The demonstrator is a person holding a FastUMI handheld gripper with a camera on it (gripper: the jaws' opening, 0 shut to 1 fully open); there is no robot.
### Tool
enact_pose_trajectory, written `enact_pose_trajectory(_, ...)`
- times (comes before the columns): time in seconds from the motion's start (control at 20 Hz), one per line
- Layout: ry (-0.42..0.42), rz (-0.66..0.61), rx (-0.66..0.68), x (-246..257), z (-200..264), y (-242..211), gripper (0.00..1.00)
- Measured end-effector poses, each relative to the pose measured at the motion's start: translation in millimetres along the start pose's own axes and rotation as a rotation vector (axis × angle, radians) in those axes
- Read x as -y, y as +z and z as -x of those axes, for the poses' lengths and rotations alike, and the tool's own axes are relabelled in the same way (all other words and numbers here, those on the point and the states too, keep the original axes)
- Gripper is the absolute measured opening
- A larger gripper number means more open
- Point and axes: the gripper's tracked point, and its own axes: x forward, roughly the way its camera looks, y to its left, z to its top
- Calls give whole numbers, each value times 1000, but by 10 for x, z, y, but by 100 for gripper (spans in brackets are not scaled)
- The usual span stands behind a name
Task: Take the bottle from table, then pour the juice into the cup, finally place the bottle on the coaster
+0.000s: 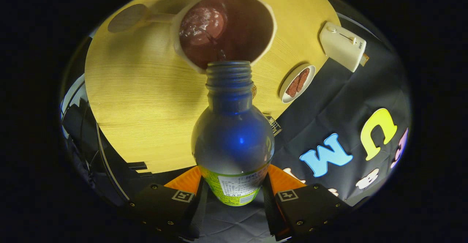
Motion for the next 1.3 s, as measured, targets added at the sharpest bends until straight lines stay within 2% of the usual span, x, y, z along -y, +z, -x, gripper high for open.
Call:
enact_pose_trajectory(0.45,51,41,-36,-28,4,-41,68)
enact_pose_trajectory(1.3,54,71,-76,73,109,-97,68)
